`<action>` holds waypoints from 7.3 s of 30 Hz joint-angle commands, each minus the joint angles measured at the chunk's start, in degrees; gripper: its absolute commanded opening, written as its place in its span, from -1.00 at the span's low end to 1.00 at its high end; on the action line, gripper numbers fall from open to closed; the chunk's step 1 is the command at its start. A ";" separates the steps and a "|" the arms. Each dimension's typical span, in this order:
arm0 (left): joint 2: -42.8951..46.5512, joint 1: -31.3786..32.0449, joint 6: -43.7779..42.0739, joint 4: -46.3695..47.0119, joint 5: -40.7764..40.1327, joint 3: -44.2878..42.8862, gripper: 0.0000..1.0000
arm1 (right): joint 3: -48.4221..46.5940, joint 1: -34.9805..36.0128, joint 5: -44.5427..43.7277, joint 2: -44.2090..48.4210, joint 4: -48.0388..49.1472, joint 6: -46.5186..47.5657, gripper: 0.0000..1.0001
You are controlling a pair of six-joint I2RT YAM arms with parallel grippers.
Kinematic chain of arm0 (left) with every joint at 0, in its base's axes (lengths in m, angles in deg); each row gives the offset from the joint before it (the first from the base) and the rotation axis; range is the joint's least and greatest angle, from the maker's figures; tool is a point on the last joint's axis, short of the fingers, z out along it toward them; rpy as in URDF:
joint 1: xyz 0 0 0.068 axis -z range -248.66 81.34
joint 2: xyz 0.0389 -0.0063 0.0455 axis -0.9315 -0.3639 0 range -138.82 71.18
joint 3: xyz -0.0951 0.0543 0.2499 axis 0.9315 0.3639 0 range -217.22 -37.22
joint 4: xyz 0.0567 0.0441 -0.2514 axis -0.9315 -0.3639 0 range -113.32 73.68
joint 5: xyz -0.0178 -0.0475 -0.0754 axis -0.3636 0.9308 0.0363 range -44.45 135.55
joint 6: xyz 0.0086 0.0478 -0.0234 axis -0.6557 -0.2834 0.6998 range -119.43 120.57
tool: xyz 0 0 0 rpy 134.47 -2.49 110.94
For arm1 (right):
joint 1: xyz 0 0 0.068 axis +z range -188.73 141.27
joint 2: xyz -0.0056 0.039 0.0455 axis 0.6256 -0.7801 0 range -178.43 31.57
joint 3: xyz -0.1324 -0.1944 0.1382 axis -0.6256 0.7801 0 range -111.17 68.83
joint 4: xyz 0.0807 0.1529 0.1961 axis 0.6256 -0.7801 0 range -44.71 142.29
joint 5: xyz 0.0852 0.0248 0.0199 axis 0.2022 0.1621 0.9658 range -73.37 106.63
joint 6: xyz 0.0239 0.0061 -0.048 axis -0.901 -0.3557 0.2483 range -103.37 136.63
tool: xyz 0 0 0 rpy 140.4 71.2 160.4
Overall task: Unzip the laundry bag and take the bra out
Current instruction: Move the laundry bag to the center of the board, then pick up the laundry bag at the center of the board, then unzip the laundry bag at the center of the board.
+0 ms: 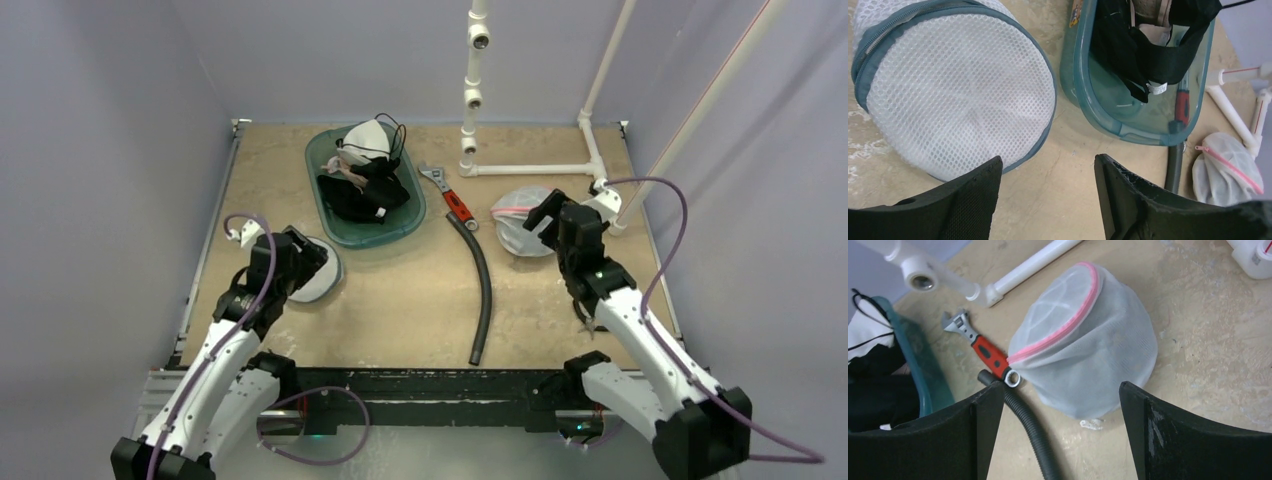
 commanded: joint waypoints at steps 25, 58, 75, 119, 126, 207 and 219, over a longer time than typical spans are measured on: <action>11.46 0.27 -2.47 -6.09 9.38 0.89 0.33 | -15.56 -13.46 13.59 -34.25 11.06 -6.84 0.05; 14.72 0.26 -21.55 11.24 40.39 -10.12 0.48 | -5.25 11.04 60.19 4.07 7.28 2.96 -1.00; 17.27 0.63 -14.61 15.28 49.65 4.44 0.47 | 1.69 10.43 58.11 -9.80 14.31 7.28 -1.00; -5.07 25.76 5.63 69.92 35.75 30.60 0.27 | 12.44 3.64 78.95 -7.59 41.66 -11.30 -1.00; -4.83 25.84 6.63 74.37 37.94 31.43 -0.30 | 12.88 2.96 78.78 -8.61 42.36 -11.46 -1.00; 4.28 26.49 16.13 30.98 12.57 -11.83 -1.00 | 2.75 31.68 31.60 -0.37 33.44 5.63 -0.07; 3.93 26.47 15.99 30.63 13.15 -13.21 -1.00 | 4.02 29.74 33.13 -0.15 34.55 5.03 -0.12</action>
